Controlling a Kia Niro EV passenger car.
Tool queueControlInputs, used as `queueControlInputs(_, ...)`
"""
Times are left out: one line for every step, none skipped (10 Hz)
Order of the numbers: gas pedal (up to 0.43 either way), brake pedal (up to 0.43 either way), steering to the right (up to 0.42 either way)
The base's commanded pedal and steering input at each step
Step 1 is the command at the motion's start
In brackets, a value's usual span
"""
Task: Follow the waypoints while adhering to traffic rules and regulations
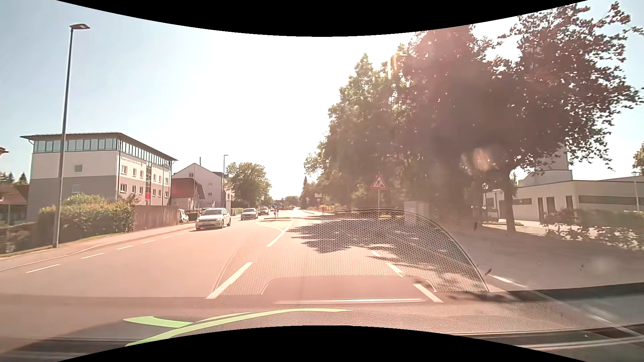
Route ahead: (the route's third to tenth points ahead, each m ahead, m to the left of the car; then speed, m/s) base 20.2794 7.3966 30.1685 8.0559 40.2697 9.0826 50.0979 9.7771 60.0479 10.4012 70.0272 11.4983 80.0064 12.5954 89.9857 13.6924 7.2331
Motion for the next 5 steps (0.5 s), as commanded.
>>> queueControlInputs(0.079,0.0,-0.008)
queueControlInputs(0.079,0.0,-0.008)
queueControlInputs(0.079,0.0,-0.008)
queueControlInputs(0.079,0.0,-0.008)
queueControlInputs(0.079,0.0,-0.008)
